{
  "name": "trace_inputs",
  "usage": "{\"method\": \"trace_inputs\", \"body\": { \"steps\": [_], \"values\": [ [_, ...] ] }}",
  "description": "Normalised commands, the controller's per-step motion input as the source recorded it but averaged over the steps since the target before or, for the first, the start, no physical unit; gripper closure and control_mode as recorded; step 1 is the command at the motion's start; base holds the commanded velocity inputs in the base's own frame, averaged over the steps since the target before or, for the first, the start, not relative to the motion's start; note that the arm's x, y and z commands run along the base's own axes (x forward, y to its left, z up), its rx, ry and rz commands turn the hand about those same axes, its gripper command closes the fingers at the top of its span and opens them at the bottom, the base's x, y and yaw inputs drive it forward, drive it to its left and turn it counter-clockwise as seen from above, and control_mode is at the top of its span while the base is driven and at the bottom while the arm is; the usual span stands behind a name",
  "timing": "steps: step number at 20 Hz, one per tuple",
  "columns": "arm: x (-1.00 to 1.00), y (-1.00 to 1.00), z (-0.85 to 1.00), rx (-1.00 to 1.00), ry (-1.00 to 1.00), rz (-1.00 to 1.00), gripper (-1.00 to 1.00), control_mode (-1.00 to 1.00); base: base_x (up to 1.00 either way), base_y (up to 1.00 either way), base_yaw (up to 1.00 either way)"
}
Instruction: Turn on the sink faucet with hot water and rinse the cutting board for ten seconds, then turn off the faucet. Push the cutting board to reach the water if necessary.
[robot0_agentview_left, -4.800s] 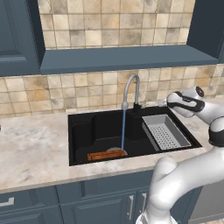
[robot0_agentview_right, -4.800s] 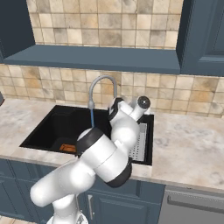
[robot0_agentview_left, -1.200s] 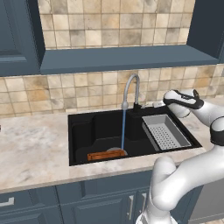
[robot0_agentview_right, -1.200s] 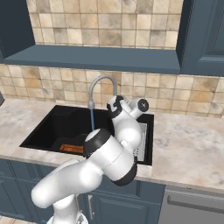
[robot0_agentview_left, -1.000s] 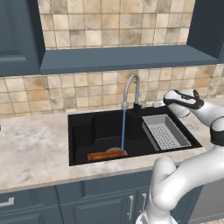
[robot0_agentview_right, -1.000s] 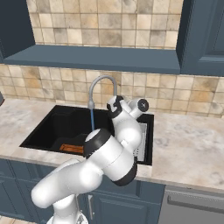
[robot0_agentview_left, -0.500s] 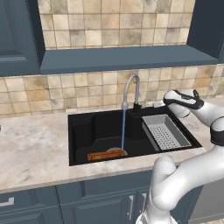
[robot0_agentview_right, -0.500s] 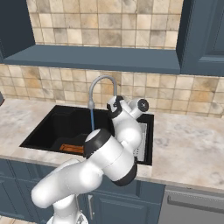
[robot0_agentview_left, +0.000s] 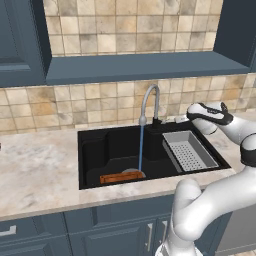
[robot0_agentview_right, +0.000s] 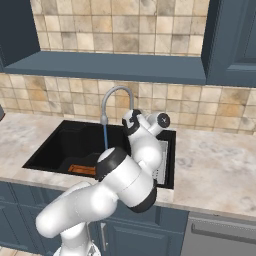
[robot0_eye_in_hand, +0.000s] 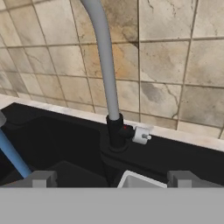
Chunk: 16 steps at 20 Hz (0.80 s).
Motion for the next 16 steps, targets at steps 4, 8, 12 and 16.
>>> {"method": "trace_inputs", "body": {
  "steps": [4, 8, 12, 16],
  "values": [
    [0.0, 0.0, 0.0, 0.0, 0.0, 0.0, -1.0, -1.0, 0.0, 0.0, 0.0],
    [0.0, 0.0, 0.0, 0.0, 0.0, 0.0, -1.0, -1.0, 0.0, 0.0, 0.0],
    [0.0, 0.0, 0.0, 0.0, 0.0, 0.0, -1.0, -1.0, 0.0, 0.0, 0.0],
    [0.0, 0.0, 0.0, 0.0, 0.0, 0.0, -1.0, -1.0, 0.0, 0.0, 0.0]
  ]
}}
